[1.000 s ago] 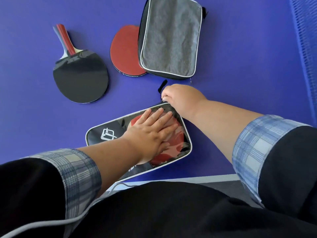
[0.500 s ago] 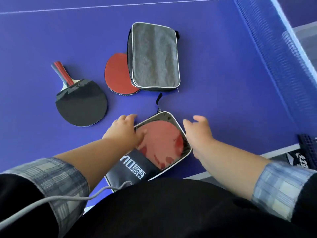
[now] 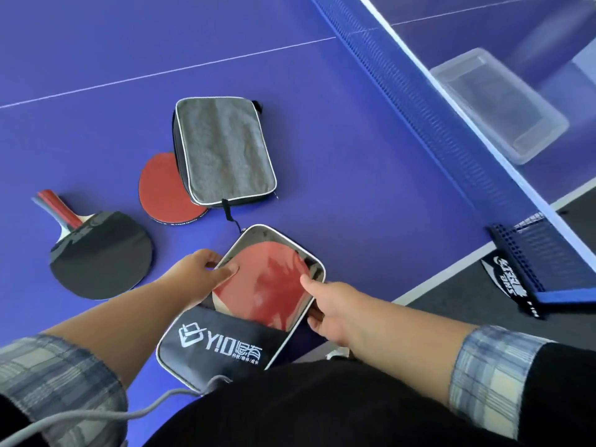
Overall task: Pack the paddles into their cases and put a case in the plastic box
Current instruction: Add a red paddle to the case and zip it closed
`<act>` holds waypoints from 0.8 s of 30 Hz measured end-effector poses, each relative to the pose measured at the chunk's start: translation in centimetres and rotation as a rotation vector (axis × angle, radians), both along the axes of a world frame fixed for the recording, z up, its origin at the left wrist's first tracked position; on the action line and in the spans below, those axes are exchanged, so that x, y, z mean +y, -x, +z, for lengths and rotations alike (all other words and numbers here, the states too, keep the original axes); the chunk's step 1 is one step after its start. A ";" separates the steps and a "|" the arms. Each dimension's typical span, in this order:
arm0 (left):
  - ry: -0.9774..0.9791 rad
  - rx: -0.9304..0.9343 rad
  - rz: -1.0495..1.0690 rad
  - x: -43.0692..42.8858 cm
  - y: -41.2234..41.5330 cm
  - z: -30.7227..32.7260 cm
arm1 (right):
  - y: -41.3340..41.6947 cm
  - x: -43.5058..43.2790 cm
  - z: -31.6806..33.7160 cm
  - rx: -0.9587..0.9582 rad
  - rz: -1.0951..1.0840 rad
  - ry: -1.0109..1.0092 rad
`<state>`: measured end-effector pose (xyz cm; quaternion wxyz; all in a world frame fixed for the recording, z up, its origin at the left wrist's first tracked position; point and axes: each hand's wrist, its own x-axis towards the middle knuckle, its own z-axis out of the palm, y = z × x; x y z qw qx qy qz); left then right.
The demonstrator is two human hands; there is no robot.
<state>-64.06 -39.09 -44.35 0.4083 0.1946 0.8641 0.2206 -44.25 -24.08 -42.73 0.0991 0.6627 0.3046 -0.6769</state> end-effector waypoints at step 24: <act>-0.212 -0.280 0.542 34.5 -11.3 3.7 | -2.8 33.9 2.5 0.024 0.589 -0.835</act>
